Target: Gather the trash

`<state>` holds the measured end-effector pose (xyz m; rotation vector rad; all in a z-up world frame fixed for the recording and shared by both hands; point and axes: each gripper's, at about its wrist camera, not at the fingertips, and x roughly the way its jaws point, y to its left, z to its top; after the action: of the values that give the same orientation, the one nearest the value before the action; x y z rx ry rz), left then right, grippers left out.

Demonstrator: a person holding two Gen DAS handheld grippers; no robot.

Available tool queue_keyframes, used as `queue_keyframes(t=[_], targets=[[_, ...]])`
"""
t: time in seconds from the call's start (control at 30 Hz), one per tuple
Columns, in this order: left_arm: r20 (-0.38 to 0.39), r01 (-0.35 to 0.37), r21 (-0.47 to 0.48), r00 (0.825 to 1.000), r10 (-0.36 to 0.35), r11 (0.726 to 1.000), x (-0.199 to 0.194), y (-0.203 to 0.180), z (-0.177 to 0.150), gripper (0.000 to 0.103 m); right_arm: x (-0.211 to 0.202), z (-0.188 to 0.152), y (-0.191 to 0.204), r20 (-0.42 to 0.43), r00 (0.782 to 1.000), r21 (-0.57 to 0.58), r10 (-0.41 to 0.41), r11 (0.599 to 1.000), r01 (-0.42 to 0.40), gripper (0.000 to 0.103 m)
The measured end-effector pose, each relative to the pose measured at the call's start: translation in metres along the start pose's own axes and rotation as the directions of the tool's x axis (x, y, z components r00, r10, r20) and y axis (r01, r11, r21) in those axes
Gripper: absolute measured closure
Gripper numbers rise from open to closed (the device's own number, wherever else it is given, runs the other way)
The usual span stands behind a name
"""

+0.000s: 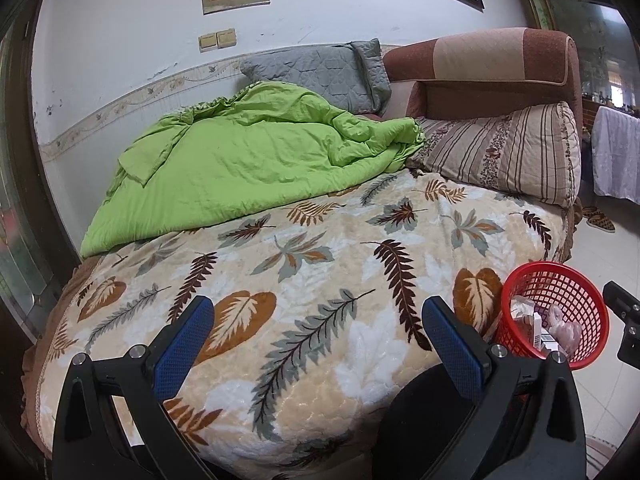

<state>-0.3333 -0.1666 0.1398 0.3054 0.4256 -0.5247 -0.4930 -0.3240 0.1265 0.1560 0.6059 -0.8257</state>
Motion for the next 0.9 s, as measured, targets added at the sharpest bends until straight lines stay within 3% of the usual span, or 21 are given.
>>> queue_keyframes(t=[0.9], targets=[[0.001, 0.003, -0.006, 1.0, -0.003, 1.0, -0.0005, 0.0012, -0.0003, 0.0, -0.0004, 0.0, 0.0012, 0.001, 1.0, -0.004, 0.001, 1.0, -0.001, 0.001]])
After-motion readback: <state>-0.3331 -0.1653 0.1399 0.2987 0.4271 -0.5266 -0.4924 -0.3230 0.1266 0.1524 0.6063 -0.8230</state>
